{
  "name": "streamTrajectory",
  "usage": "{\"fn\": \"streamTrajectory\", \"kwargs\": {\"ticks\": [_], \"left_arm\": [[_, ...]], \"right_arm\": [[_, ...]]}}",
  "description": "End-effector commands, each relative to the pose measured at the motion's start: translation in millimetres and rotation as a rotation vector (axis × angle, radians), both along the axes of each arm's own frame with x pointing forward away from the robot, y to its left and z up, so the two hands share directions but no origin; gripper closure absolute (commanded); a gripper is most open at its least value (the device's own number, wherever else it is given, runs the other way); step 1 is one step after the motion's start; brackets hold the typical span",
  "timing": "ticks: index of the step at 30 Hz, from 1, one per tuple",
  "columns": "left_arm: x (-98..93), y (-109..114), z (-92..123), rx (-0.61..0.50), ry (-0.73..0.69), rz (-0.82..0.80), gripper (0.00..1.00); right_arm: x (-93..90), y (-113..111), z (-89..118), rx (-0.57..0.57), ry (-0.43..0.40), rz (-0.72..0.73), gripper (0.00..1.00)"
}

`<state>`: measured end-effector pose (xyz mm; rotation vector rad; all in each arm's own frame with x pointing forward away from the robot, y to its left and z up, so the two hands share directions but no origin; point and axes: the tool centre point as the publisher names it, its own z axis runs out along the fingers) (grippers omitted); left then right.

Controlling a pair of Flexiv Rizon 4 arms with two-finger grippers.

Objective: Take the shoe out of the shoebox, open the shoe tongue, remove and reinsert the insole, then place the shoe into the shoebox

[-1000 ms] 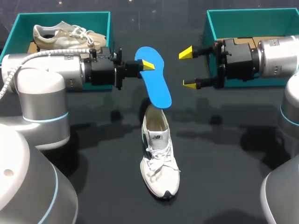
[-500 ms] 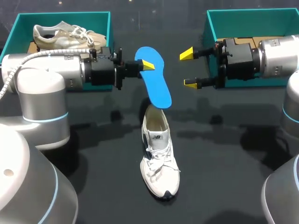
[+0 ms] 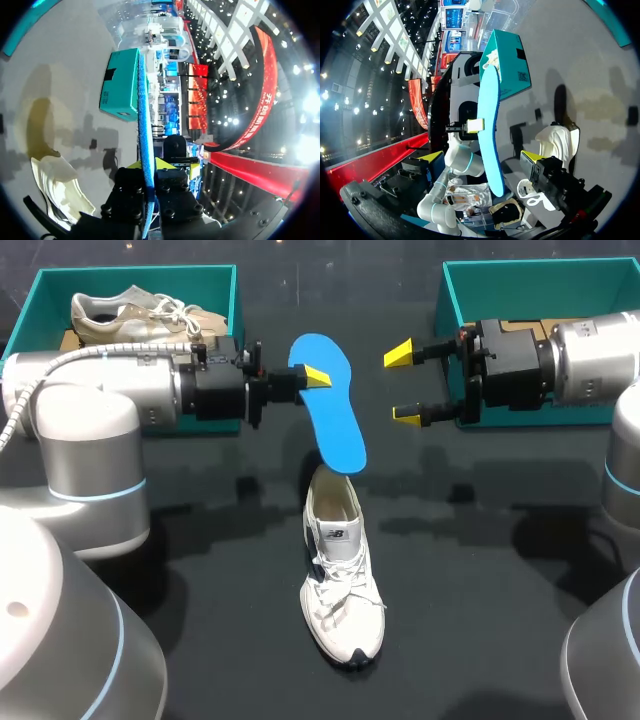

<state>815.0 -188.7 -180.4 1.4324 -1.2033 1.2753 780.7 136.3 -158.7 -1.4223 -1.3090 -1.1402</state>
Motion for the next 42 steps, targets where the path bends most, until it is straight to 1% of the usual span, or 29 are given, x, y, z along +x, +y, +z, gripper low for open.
{"fn": "streamTrajectory", "kwargs": {"ticks": [1, 8, 10, 12, 13, 22, 23, 26, 29, 32, 33, 34, 35, 36, 42], "left_arm": [[0.0, 7, 12, 0.031, -0.32, -0.007, 1.0], [4.0, 19, 29, 0.07, -0.664, -0.003, 1.0], [2.9, 21, 34, 0.078, -0.803, -0.028, 1.0], [-3.1, 23, 34, 0.177, -1.006, -0.087, 1.0], [-3.7, 23, 33, 0.221, -1.067, -0.084, 1.0], [-3.7, 23, 33, 0.221, -1.067, -0.084, 1.0], [-5.4, 23, 34, 0.245, -1.147, -0.091, 1.0], [-6.1, 24, 40, 0.311, -1.286, -0.115, 1.0], [-4.8, 28, 49, 0.325, -1.4, -0.104, 1.0], [-3.4, 32, 55, 0.309, -1.494, -0.076, 1.0], [-1.8, 35, 57, 0.275, -1.521, -0.056, 1.0], [-0.8, 38, 58, 0.225, -1.576, -0.032, 1.0], [-0.6, 42, 58, 0.151, -1.628, -0.032, 1.0], [0.9, 46, 56, 0.113, -1.679, -0.02, 1.0], [0.9, 46, 56, 0.113, -1.679, -0.02, 1.0]], "right_arm": [[-0.1, 2, 0, -0.002, 0.001, -0.001, 0.0], [-0.1, 2, 0, -0.002, 0.001, -0.001, 0.0], [-0.1, 2, 0, -0.002, 0.001, -0.001, 0.0], [-0.1, 2, 0, -0.002, 0.001, -0.001, 0.0], [-0.1, 2, 0, -0.002, 0.001, -0.001, 0.0], [-0.1, 2, 0, -0.002, 0.001, -0.001, 0.0], [-0.1, 2, 0, -0.002, 0.001, -0.001, 0.0], [-0.1, 2, 0, -0.002, 0.001, -0.001, 0.0], [-0.1, 2, 0, -0.002, 0.001, -0.001, 0.0], [-0.1, 2, 0, -0.002, 0.001, -0.001, 0.0], [-0.1, 2, 0, -0.002, 0.001, -0.001, 0.0], [-0.1, 2, 0, -0.002, 0.001, -0.001, 0.0], [-0.1, 2, 0, -0.002, 0.001, -0.001, 0.0], [-0.1, 2, 0, -0.002, 0.001, -0.001, 0.0], [-0.1, 2, 0, -0.002, 0.001, -0.001, 0.0]]}}
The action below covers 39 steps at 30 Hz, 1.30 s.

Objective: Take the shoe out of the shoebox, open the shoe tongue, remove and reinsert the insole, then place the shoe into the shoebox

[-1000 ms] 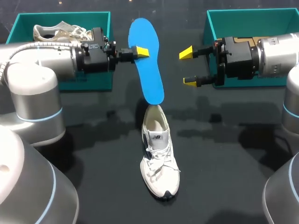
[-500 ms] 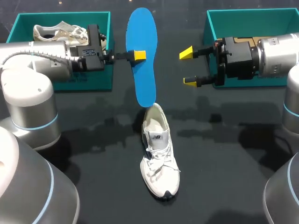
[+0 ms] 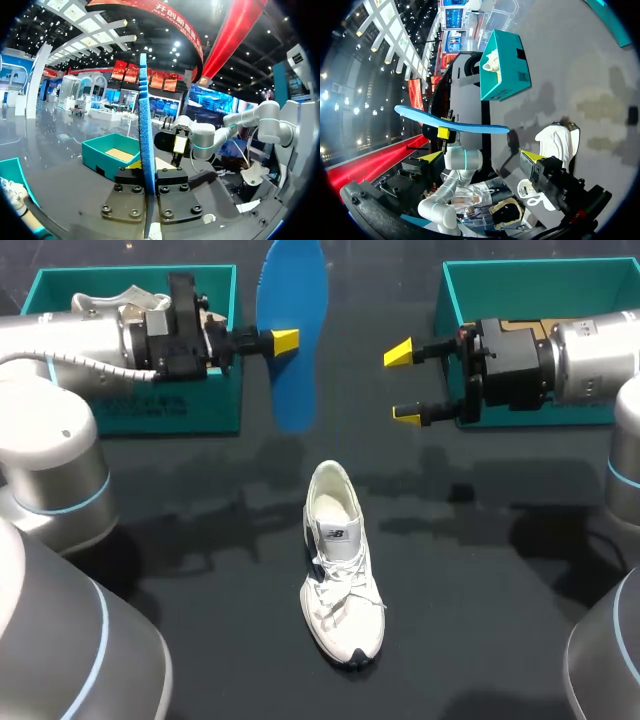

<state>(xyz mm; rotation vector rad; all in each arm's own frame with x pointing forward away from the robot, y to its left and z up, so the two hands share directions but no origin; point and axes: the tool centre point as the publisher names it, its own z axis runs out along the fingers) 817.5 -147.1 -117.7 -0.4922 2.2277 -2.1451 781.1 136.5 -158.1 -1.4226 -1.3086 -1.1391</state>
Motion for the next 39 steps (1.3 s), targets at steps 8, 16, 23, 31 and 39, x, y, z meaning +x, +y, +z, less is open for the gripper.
{"fn": "streamTrajectory", "kwargs": {"ticks": [8, 16, 23, 31, 39], "left_arm": [[-5.1, 3, -2, -0.091, -0.429, -0.089, 1.0], [-11.9, 6, 2, 0.199, -0.852, -0.089, 1.0], [-11.9, 6, 2, 0.199, -0.852, -0.089, 1.0], [-12.0, 1, -1, 0.203, -0.947, -0.121, 1.0], [-5.2, -4, -8, 0.269, -1.249, -0.127, 1.0]], "right_arm": [[-0.4, 2, -1, -0.002, 0.0, -0.002, 0.0], [-0.4, 2, -1, -0.002, 0.0, -0.002, 0.0], [-0.4, 2, -1, -0.002, 0.0, -0.002, 0.0], [-0.4, 2, -1, -0.002, 0.0, -0.002, 0.0], [-0.4, 2, -1, -0.002, 0.0, -0.002, 0.0]]}}
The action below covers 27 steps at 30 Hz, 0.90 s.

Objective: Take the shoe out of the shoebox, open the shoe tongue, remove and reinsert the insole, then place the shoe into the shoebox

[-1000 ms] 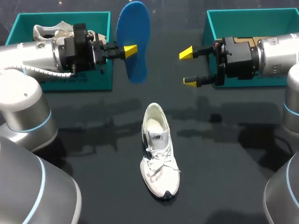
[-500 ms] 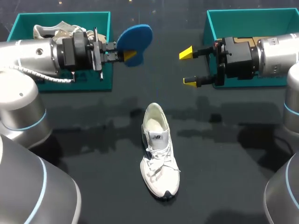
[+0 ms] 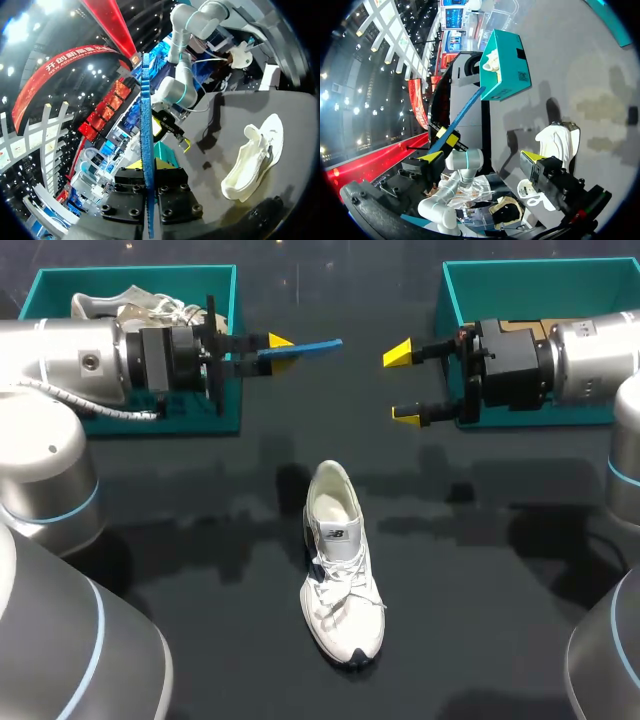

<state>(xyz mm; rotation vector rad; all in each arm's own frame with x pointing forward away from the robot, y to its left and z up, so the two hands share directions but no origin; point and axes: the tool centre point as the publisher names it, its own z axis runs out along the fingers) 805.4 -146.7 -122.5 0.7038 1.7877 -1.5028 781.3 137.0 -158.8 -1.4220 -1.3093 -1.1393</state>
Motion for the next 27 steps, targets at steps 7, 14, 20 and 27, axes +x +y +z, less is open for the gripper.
{"fn": "streamTrajectory", "kwargs": {"ticks": [7, 14, 20, 27], "left_arm": [[6.9, -5, -4, 0.009, -0.159, 0.004, 1.0], [6.9, -5, -4, 0.009, -0.159, 0.004, 1.0], [3.0, -11, -5, 0.052, -0.419, 0.025, 1.0], [5.5, -15, -11, 0.091, -0.586, -0.003, 1.0]], "right_arm": [[-0.6, 1, 0, -0.002, 0.0, -0.002, 0.0], [-0.6, 1, 0, -0.002, 0.0, -0.002, 0.0], [-0.6, 1, 0, -0.002, 0.0, -0.002, 0.0], [-1.1, 2, 0, -0.001, -0.006, 0.004, 0.0]]}}
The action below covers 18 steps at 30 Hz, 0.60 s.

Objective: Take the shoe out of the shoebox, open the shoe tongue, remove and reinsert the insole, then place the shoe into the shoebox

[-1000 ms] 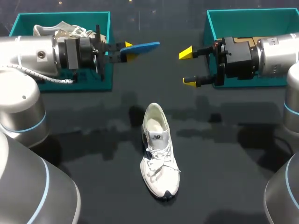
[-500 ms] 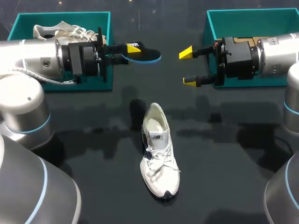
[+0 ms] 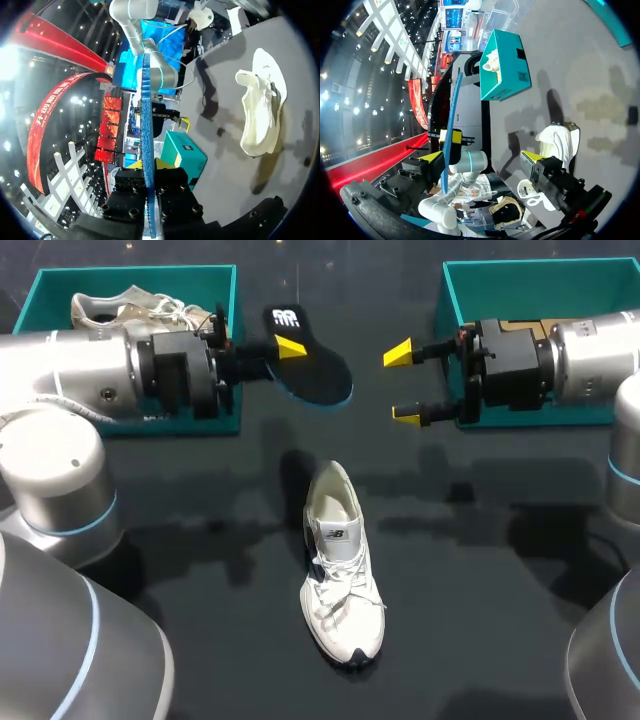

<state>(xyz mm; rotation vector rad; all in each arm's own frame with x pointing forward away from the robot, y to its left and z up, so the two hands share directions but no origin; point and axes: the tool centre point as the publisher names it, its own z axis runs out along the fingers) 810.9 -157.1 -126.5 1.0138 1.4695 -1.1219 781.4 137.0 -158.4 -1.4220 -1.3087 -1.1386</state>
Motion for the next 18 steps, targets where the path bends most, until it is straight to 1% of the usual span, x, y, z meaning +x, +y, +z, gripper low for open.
{"fn": "streamTrajectory", "kwargs": {"ticks": [1, 4, 10, 18], "left_arm": [[0.5, -6, -8, 0.007, -0.104, -0.026, 1.0], [2.7, -10, -13, 0.016, -0.145, -0.052, 1.0], [7.4, -17, -21, 0.031, -0.143, -0.08, 1.0], [5.9, -20, -25, 0.032, -0.17, -0.097, 1.0]], "right_arm": [[-1.8, 3, 0, -0.006, -0.013, 0.017, 0.0], [-2.7, 4, 1, -0.008, -0.029, 0.017, 0.0], [-8.0, 15, 9, -0.014, -0.078, 0.06, 0.0], [-12.3, 35, 8, -0.024, -0.078, 0.12, 0.0]]}}
